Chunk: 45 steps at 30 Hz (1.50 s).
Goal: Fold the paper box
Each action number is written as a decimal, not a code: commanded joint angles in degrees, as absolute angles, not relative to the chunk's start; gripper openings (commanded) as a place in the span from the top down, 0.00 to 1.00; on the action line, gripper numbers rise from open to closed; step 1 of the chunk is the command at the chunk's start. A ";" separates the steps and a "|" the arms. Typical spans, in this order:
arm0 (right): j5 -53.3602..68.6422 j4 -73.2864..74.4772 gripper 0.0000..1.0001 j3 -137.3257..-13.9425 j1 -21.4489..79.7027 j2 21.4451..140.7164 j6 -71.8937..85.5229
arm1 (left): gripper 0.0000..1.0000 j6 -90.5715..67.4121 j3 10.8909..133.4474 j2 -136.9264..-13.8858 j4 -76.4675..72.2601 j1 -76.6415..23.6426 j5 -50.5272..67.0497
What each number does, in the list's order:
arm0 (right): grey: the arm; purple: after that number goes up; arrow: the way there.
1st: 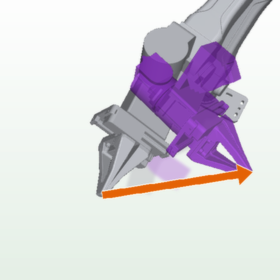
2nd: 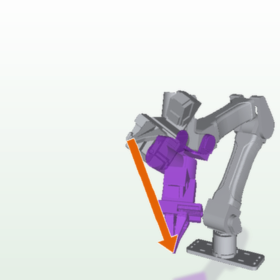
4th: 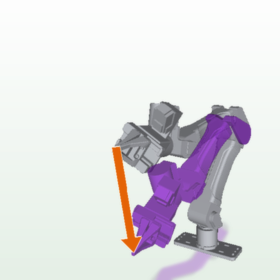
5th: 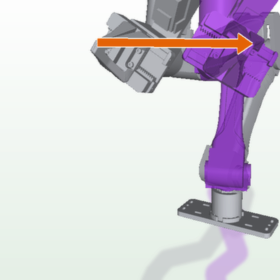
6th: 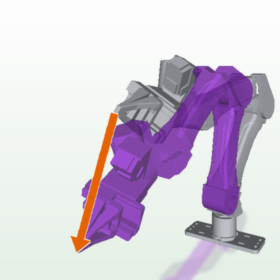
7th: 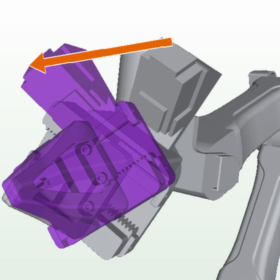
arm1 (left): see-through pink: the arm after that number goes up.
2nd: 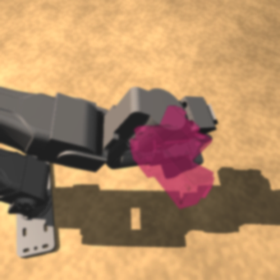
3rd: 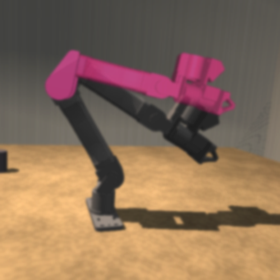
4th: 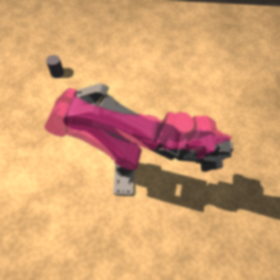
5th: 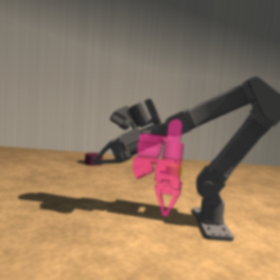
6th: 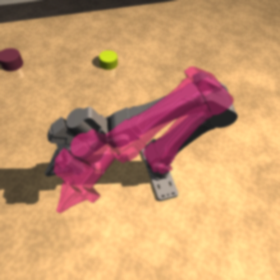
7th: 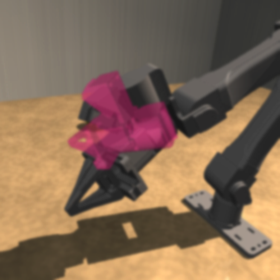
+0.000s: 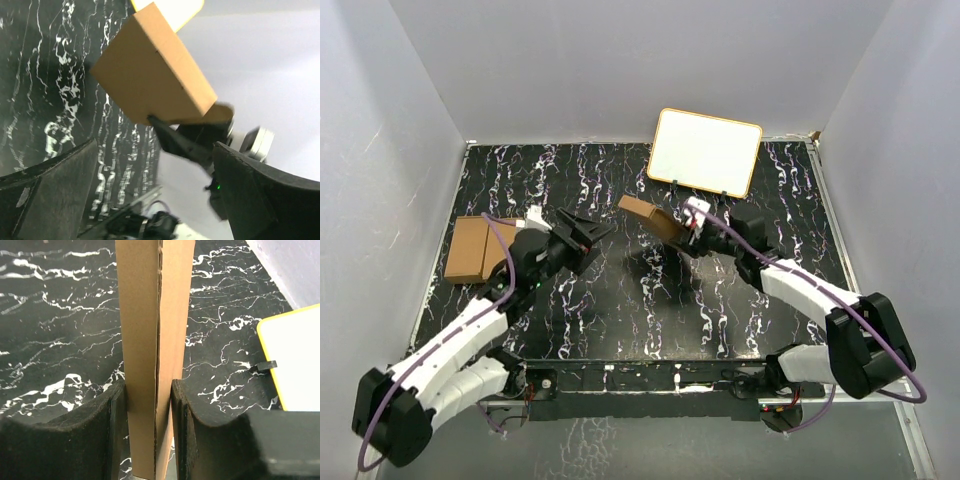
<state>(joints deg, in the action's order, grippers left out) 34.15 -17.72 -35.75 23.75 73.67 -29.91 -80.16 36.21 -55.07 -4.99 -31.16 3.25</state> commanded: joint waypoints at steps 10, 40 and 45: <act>62.18 -18.61 0.66 -45.26 11.43 75.00 6.78 | 0.03 -35.85 12.95 -50.45 -48.12 -29.01 26.19; 78.62 -30.51 0.67 -50.90 12.76 80.57 41.91 | 0.17 -50.95 24.66 -77.33 -70.70 -26.81 34.83; 77.44 -29.93 0.67 -51.06 13.14 81.63 41.02 | 0.37 -55.48 25.39 -80.53 -78.11 -26.89 35.96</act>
